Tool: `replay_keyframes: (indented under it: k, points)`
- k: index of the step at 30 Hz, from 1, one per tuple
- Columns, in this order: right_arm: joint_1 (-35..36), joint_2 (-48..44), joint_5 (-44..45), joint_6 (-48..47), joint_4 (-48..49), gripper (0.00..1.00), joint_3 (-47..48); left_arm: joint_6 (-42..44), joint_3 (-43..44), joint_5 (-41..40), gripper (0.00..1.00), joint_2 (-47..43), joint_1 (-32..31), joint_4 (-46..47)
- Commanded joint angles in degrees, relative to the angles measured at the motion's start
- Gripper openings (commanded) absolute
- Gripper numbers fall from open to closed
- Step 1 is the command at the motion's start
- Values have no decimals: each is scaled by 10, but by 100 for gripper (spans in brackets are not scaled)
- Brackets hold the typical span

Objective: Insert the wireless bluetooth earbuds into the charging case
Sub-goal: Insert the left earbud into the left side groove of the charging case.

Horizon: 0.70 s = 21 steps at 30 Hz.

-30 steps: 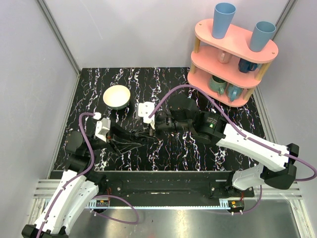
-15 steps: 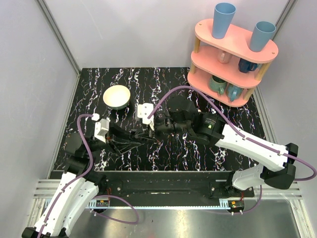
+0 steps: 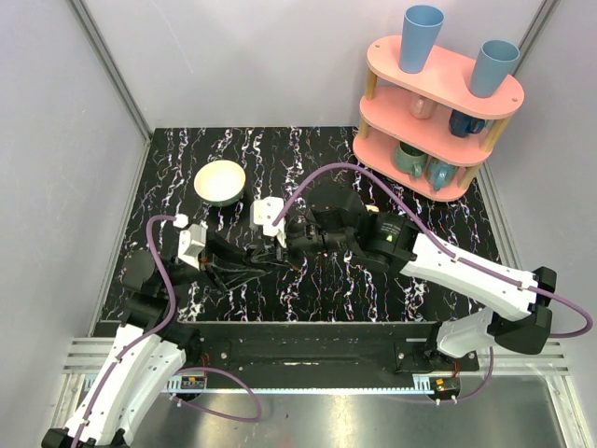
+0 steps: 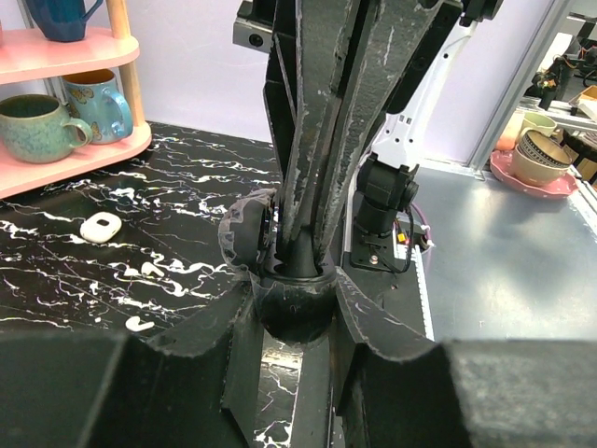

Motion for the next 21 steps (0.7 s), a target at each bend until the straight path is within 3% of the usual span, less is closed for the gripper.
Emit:
replay_keyframes:
  k: [1, 3, 7, 21]
  points:
    - [26, 27, 8, 3, -27, 6, 12, -2, 6, -17, 0, -5, 1, 51]
    - [26, 25, 14, 2, -26, 9, 13, -1, 6, -18, 0, -6, 1, 50]
    - [26, 11, 38, -4, -21, 25, 12, 2, 7, -21, 0, -9, 2, 44]
    - [26, -30, 43, -5, 37, 47, -8, 5, 7, -28, 0, -9, 4, 39]
